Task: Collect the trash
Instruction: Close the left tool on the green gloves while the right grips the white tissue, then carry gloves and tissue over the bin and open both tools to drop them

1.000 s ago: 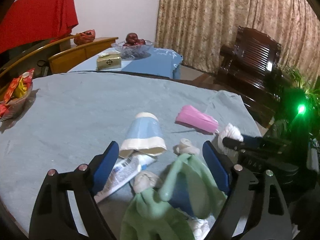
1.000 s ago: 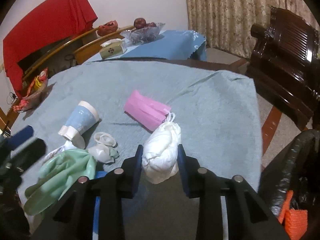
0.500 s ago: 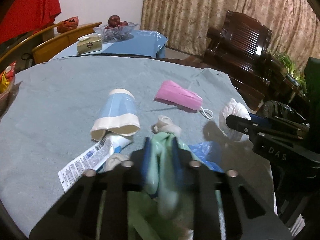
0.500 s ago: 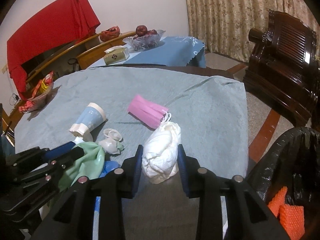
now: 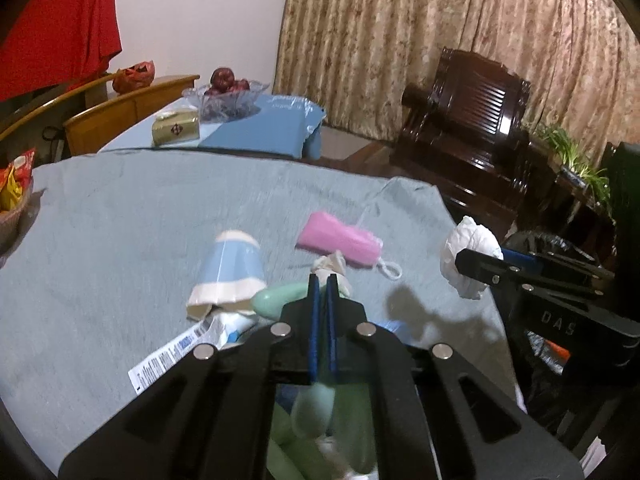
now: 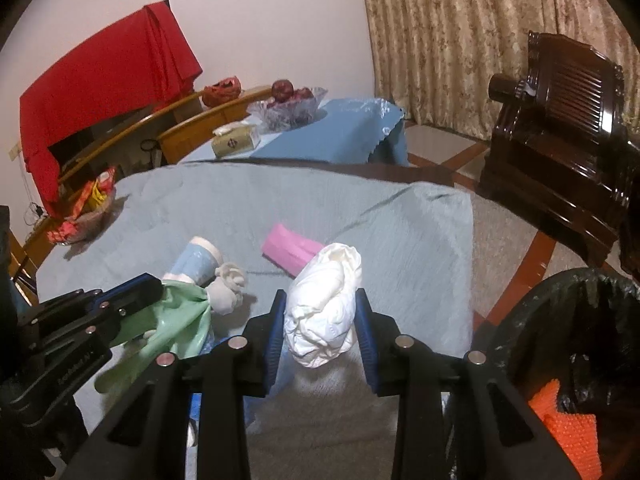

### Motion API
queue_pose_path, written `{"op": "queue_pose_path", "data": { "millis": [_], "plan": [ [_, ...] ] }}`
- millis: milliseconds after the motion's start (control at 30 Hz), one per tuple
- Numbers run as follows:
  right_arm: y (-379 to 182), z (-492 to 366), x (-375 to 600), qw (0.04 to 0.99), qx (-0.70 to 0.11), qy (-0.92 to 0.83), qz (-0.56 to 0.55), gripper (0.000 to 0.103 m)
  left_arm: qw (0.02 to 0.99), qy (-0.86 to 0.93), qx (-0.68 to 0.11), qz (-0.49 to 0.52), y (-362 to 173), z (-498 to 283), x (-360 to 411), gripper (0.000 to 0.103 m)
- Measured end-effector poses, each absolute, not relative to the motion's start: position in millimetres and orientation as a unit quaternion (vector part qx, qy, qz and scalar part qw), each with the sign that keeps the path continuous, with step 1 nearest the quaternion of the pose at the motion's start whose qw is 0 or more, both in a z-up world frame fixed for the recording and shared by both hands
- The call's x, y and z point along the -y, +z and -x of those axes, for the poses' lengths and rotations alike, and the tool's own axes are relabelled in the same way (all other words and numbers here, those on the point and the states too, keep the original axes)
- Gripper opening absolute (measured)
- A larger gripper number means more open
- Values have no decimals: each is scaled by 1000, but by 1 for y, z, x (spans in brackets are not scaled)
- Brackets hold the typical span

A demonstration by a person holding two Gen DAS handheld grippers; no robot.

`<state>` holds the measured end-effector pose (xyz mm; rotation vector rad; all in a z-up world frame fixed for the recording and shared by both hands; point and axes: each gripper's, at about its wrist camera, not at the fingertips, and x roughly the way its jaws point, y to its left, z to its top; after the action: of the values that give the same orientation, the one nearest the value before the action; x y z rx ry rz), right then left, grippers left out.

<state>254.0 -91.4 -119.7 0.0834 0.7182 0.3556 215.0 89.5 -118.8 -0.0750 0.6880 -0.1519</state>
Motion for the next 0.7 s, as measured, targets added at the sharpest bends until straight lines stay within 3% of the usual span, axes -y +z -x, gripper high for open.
{"op": "queue_pose_path", "data": {
  "millis": [700],
  "plan": [
    [-65, -209, 152, 944, -293, 140, -55, 33, 948, -125, -291, 33, -59, -199, -35, 2]
  ]
}}
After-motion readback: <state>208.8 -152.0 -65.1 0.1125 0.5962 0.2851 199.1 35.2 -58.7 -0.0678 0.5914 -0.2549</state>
